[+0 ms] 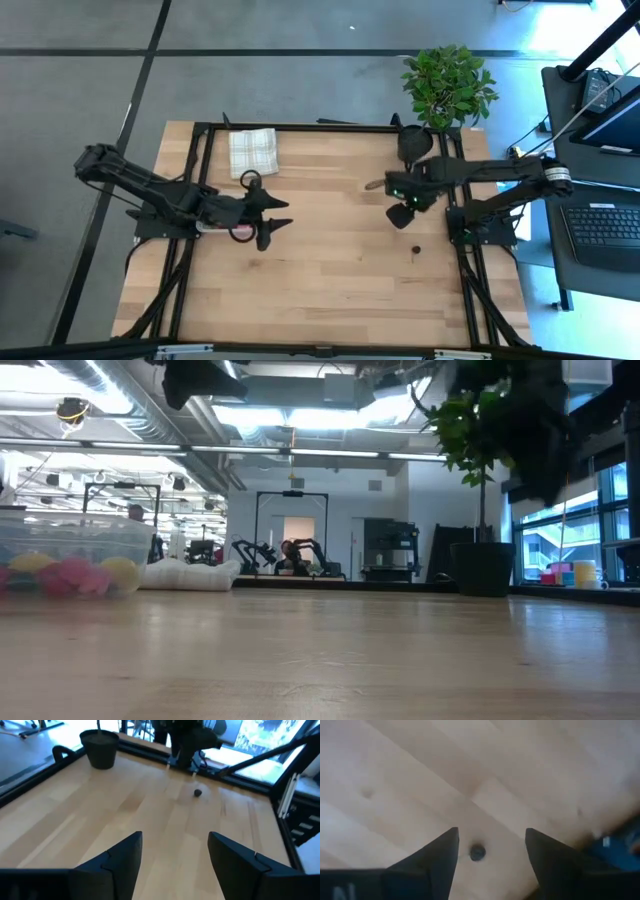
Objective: Pick and placing Produce into tupperware
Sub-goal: Put the black cherry into the transparent bin
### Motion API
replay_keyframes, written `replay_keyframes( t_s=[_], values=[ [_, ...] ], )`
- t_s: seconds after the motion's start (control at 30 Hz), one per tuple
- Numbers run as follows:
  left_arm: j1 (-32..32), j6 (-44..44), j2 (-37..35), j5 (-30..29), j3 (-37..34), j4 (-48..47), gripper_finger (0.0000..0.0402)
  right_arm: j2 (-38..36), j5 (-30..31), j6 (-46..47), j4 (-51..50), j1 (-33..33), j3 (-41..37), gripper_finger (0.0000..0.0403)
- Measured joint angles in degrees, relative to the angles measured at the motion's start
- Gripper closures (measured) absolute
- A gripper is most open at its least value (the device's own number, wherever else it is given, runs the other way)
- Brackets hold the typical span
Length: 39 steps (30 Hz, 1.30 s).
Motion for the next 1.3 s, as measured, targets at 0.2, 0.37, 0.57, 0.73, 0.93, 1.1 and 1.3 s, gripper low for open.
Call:
replay_keyframes(
  t_s=[0.2,0.37,0.57,0.73,0.93,1.1,1.3],
  values=[
    [0.25,0.00,3.34,0.12,0.00,-0.04,0.0178,0.02,-3.21,11.76,2.40,6.04,-8.48,0.0171],
    [1.24,-0.02,6.00,0.18,0.00,0.03,0.0183,0.02,-6.08,18.54,8.18,10.61,-13.38,0.0171],
    [2.58,-0.09,7.68,1.56,0.00,0.36,0.0184,0.02,-5.92,22.56,15.58,14.37,-17.12,0.0171],
    [3.32,-0.03,7.68,2.71,0.00,0.38,0.0181,0.02,-3.23,25.11,16.44,16.67,-19.35,0.0171],
    [3.34,-0.07,7.68,3.17,0.00,0.36,0.0187,0.02,-3.47,28.66,18.95,19.01,-21.37,0.0171],
    [3.34,-0.07,7.68,3.18,0.00,0.36,0.0188,0.02,-3.48,31.65,21.97,20.60,-22.63,0.0171],
    [3.34,-0.07,7.68,3.18,0.00,0.34,0.0188,0.02,-3.50,33.75,27.41,22.40,-25.54,0.0171]
  ],
)
